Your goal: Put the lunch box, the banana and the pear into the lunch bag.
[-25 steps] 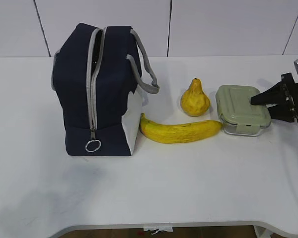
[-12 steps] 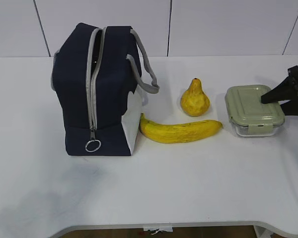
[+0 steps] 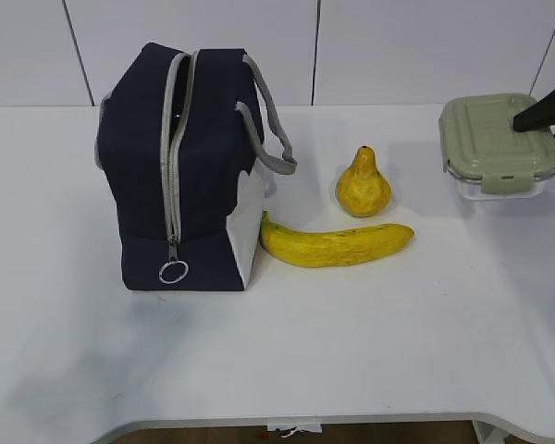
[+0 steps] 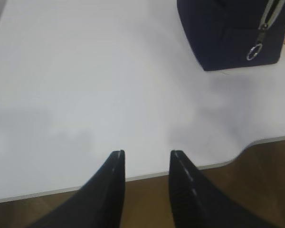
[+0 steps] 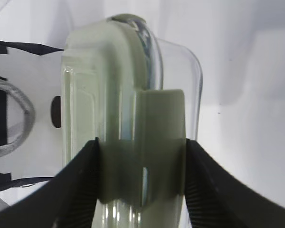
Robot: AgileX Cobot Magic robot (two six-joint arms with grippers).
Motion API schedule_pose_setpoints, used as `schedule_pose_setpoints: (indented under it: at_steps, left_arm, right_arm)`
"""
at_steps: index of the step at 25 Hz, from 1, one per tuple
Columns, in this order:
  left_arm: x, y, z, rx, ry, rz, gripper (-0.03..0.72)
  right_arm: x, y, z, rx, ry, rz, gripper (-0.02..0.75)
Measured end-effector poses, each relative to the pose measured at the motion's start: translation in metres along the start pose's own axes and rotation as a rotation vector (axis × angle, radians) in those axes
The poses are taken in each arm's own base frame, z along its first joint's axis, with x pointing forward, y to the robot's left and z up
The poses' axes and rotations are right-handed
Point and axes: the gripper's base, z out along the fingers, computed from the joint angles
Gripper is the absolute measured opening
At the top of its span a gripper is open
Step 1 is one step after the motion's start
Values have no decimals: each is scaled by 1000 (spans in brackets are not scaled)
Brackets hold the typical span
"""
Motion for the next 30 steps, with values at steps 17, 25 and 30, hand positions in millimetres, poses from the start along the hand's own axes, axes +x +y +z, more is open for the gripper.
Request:
schedule_pose_setpoints:
  at_steps: [17,25,30]
  left_arm:
    - [-101,-19,49,366,136,-259,244]
    - [-163,-14,114,459,201,-264,330]
    - [-184,-12,169,569,229,-248,354]
  right_arm:
    - [8,108,-12,-253,-86,-77,370]
    - [23,148,19,-324,11,-143,370]
    - [37,173,37,-369,75,-189,370]
